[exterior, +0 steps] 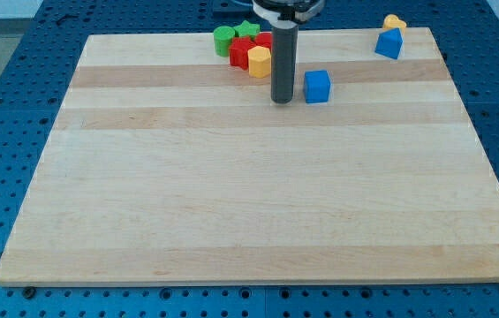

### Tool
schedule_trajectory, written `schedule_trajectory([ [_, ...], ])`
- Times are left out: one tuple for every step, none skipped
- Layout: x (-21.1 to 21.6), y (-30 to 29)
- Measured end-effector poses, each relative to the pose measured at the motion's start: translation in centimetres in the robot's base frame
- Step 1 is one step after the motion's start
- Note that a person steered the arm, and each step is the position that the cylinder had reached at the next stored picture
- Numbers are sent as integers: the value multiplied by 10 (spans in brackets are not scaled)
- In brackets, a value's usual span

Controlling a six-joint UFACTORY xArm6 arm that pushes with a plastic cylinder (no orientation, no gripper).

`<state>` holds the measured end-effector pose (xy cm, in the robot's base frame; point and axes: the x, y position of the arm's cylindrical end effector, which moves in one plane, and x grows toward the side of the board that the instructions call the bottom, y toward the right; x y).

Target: Push blue a bit right

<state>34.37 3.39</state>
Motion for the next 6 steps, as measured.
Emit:
schedule_trajectory([
  [-9, 24],
  [-9, 64],
  [-6, 78],
  [18, 71],
  [47, 74],
  [56, 102],
])
